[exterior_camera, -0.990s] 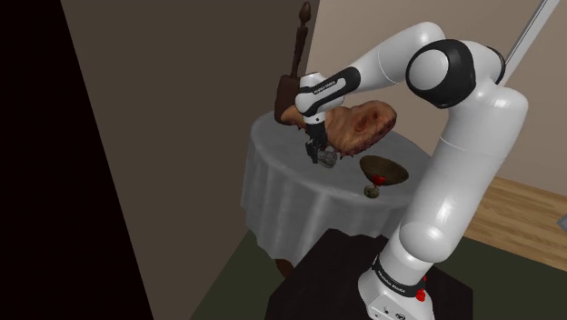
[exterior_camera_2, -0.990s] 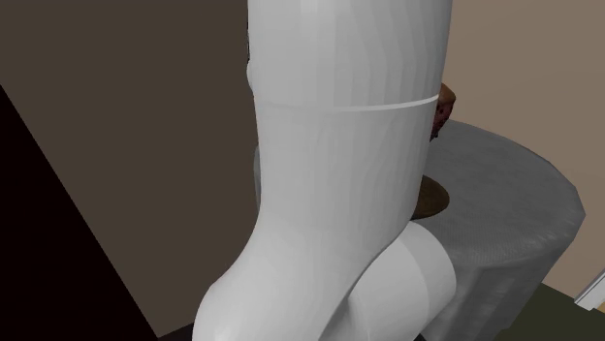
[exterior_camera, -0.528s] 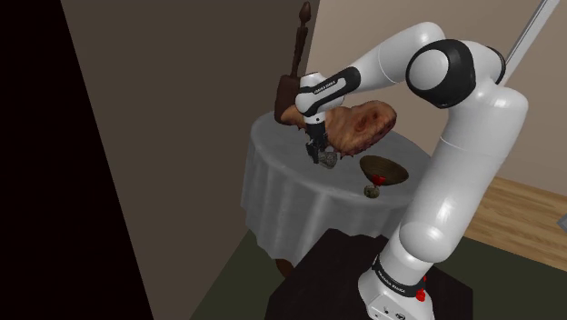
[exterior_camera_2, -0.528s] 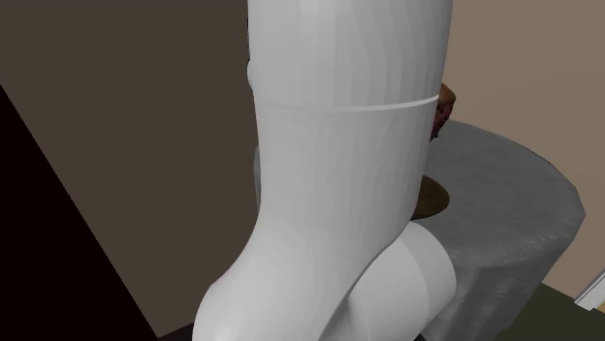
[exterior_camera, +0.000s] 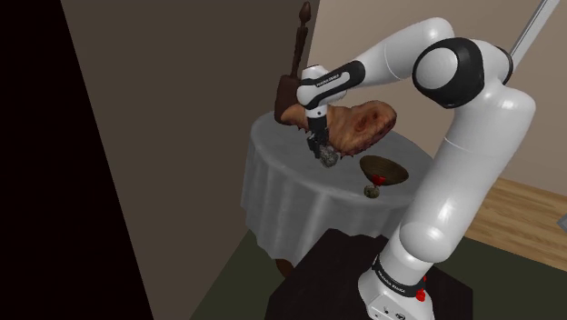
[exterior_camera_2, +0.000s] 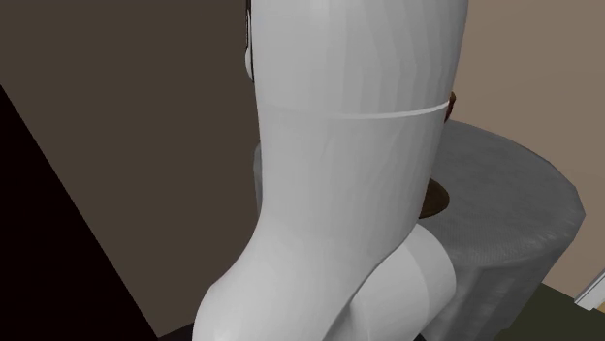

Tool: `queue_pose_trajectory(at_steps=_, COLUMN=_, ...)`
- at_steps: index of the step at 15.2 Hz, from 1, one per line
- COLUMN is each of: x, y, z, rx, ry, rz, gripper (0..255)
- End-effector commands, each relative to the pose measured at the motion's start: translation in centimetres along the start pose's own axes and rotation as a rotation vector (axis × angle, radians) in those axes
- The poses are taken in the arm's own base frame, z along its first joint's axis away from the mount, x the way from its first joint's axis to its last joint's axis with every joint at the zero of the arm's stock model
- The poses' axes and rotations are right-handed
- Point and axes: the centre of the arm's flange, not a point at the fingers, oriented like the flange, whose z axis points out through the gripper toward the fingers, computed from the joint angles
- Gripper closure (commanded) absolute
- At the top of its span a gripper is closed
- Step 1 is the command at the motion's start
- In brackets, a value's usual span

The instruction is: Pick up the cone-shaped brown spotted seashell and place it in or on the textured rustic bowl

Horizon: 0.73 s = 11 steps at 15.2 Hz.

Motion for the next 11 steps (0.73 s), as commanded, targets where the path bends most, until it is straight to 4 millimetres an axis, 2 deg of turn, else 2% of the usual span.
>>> queue_pose_trajectory(at_steps=1, x=-0.3, y=0.1, z=-1.0, rx=0.0, ry=0.0, rz=0.0, gripper=255)
queue_pose_trajectory(at_steps=11, x=-2.0, y=0.5, z=-6.0, rx=0.0, ry=0.0, rz=0.0, gripper=255)
